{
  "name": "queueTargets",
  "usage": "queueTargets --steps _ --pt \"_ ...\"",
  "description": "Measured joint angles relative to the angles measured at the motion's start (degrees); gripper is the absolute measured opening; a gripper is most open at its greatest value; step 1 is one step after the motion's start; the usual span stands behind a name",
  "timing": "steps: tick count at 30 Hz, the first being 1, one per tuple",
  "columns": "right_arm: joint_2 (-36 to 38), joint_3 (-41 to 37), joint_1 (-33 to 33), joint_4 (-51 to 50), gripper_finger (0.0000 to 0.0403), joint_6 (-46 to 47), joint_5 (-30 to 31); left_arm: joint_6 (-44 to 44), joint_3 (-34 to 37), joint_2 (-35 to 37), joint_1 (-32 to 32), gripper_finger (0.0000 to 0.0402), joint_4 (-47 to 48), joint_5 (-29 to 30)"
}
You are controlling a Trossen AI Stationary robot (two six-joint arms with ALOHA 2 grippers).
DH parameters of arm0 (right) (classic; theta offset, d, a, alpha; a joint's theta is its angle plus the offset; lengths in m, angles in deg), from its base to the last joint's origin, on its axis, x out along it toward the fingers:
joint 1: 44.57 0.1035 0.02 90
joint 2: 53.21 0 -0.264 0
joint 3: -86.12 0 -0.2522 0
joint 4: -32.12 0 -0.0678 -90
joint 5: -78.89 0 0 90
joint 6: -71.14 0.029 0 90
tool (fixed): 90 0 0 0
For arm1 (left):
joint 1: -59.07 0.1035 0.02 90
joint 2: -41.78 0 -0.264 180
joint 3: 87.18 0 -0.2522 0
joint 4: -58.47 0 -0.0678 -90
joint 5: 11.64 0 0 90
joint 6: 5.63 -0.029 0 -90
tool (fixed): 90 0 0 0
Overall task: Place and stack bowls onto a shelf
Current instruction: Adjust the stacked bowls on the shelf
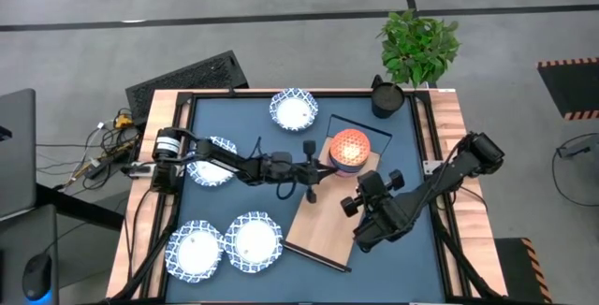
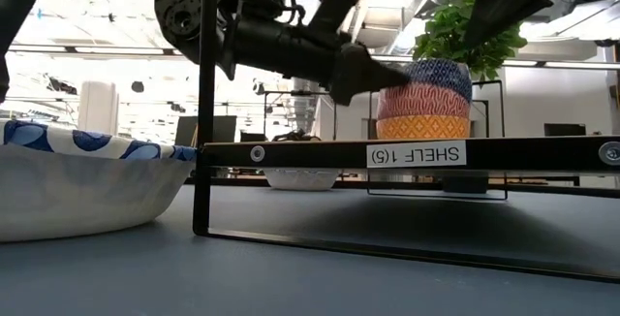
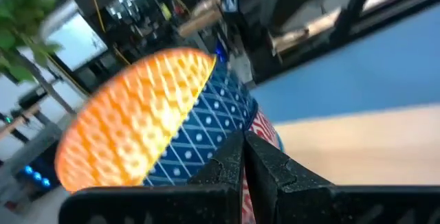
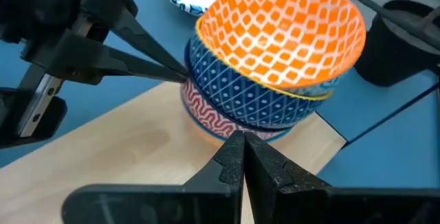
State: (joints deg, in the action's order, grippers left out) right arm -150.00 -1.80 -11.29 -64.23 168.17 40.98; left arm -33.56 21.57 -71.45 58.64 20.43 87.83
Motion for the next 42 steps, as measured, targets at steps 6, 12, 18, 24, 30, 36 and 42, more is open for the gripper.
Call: queueTargets --steps 6,12,18,24,30,36,42 --pt "0.0 0.0 0.1 0.2 0.0026 0.2 -0.8 2.1 0.2 -0.5 0.2 0.0000 5.1 0.8" --pt "0.0 0.0 0.0 -0.3 0.0031 0.3 0.0 1.7 0.2 -0.5 0.0 0.0000 4.4 2.6" --pt "0.0 0.0 -1.6 -6.4 0.0028 3.8 -0.5 3.6 0.2 -0.4 -0.3 0.0000 4.5 3.2" --pt "0.0 -0.1 -4.0 -7.3 0.0028 4.8 -1.3 -2.2 0.3 5.6 -2.6 0.0000 4.1 8.5" --pt "2.4 0.1 -6.5 -2.9 0.0036 0.1 3.1 1.2 0.4 13.0 -2.0 0.0000 13.6 11.1" --pt "6.8 1.8 -8.5 0.9 0.0037 -6.7 7.5 0.5 0.3 28.7 1.3 0.0000 37.8 14.2" --pt "10.8 2.0 -9.5 0.6 0.0055 -8.2 7.2 10.0 0.3 35.7 15.3 0.0031 56.6 3.2"
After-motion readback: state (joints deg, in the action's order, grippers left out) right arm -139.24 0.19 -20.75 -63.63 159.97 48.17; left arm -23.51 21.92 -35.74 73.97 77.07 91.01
